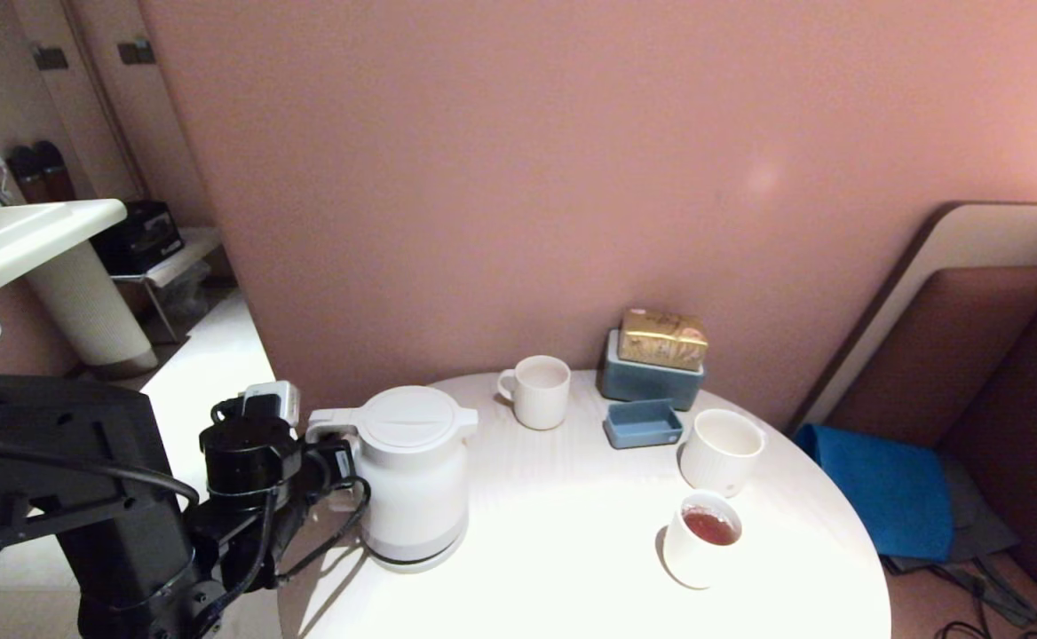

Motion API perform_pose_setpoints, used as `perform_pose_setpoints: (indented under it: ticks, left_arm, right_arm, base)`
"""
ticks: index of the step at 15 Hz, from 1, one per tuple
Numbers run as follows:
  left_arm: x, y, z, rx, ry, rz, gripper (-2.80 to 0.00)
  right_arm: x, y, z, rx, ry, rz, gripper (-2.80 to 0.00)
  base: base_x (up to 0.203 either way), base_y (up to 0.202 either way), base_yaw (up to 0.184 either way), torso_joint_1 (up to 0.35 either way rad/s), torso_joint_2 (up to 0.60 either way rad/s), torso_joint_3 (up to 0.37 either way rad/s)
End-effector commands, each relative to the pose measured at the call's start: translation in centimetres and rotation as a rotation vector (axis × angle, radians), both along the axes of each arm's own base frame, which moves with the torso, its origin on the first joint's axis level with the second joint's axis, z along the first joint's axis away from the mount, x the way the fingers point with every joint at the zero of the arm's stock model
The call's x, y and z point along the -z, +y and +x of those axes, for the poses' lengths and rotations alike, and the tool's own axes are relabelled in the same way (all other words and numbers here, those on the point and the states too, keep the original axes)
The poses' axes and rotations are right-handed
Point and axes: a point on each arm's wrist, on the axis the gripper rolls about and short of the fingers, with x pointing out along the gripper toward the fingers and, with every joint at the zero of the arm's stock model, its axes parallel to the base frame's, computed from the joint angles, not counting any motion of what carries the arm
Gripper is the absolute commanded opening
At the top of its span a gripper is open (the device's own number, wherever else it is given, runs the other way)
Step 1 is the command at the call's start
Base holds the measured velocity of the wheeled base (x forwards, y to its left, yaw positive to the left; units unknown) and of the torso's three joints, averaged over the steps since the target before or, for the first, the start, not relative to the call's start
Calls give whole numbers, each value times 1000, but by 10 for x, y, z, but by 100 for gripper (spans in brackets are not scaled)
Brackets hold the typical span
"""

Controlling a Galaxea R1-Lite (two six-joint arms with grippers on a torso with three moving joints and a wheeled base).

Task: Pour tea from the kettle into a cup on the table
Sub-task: Put down the kettle on the table

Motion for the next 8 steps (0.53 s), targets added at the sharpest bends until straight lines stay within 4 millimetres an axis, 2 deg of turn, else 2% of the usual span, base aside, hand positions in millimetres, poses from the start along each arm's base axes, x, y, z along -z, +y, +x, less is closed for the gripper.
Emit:
perform_pose_setpoints:
  ticks: [1, 8]
  left_arm:
    - [12, 0, -1, 0, 38, 13, -280]
    - [15, 1, -10, 7, 39, 9, -280]
  right_arm:
    - [0, 0, 0, 0, 1, 0, -280]
    - [0, 0, 0, 0, 1, 0, -280]
  base:
    - [0, 0, 0, 0, 0, 0]
    - [0, 0, 0, 0, 0, 0]
